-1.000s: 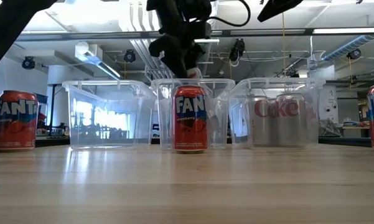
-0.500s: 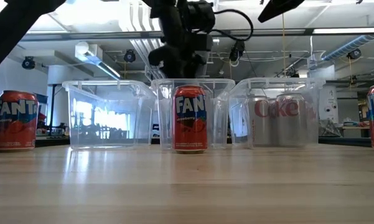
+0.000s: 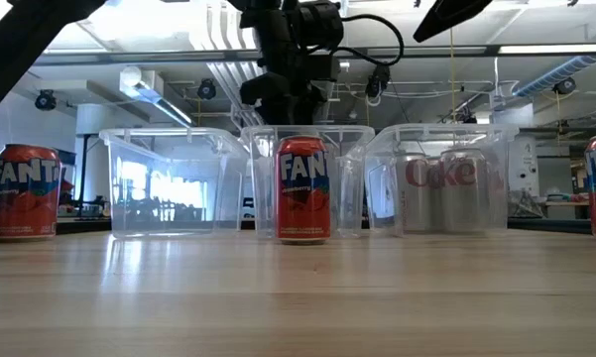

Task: Sort soda cans
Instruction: Put the white pink soda can into the middle transparent bin, then put the top middle red soda can into the left transparent bin

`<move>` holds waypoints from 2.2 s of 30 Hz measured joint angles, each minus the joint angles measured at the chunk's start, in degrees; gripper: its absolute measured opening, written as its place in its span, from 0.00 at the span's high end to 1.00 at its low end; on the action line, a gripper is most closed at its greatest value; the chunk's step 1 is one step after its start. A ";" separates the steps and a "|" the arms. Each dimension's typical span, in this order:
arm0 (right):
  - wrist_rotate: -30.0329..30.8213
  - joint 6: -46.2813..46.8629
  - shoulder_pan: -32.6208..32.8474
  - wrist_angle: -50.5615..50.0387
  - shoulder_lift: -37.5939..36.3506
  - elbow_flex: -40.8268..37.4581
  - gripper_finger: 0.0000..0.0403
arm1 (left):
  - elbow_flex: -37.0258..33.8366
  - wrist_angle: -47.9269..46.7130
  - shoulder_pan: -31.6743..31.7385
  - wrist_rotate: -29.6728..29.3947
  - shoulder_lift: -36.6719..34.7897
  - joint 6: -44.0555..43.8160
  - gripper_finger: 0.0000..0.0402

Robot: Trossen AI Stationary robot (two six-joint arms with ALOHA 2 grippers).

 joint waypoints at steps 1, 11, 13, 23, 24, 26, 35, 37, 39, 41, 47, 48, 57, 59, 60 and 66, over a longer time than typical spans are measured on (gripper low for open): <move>0.00 0.02 0.00 0.00 0.00 -0.14 0.09 | 0.19 0.07 -0.04 -0.27 -0.02 0.00 0.27; -0.02 0.97 0.01 0.03 0.00 -1.44 0.09 | 3.14 -0.35 -0.09 -0.57 -0.13 -4.05 0.24; -0.02 0.97 0.01 0.09 0.00 -1.44 0.09 | 4.20 -1.37 -0.09 -0.57 -0.13 -4.63 0.24; 0.37 0.96 0.00 1.86 0.00 -1.44 0.09 | 14.49 -10.21 -0.49 -0.53 -0.13 -11.86 0.25; 0.53 0.89 0.00 2.01 0.00 -1.44 0.09 | 16.08 -11.58 -0.67 -0.53 -0.13 -13.00 0.25; 2.62 0.63 0.01 3.07 0.02 -1.44 0.09 | 19.38 -14.52 -1.40 -0.55 -0.13 -15.96 0.26; 7.90 0.91 0.02 10.01 0.07 -4.72 0.09 | 17.73 -18.75 -11.33 2.70 -7.37 -23.71 0.30; 7.91 0.94 0.02 12.20 0.50 -6.19 0.09 | 14.04 -17.08 -14.35 2.99 -10.57 -24.94 0.31; 7.89 1.04 0.02 14.36 1.18 -7.83 0.09 | 9.29 -13.85 -17.36 3.06 -14.26 -26.49 0.31; 7.93 1.66 0.00 17.34 2.48 -9.22 0.09 | 3.24 -9.88 -20.26 3.08 -18.69 -28.82 0.31; 7.56 2.99 -0.04 23.22 9.90 -12.25 0.09 | -20.52 9.85 -29.38 -0.87 -33.16 -39.61 0.31; 7.50 3.79 -0.24 23.63 11.36 -12.30 0.09 | -24.75 13.81 -31.08 -2.90 -35.20 -41.33 0.31; 9.50 9.20 -3.02 36.35 23.83 -12.02 0.09 | -55.84 45.22 -42.78 -20.83 -45.04 -52.45 0.31; 11.89 8.94 -3.73 40.11 26.76 -12.02 0.09 | -61.32 52.84 -44.01 -23.27 -45.31 -53.72 0.31; 13.24 8.84 -4.09 41.23 28.03 -11.94 0.09 | -64.08 57.12 -44.55 -24.43 -45.31 -54.17 0.31; 16.81 10.31 -6.26 45.29 32.95 -11.47 0.09 | -76.68 76.24 -45.04 -26.79 -43.13 -58.24 0.31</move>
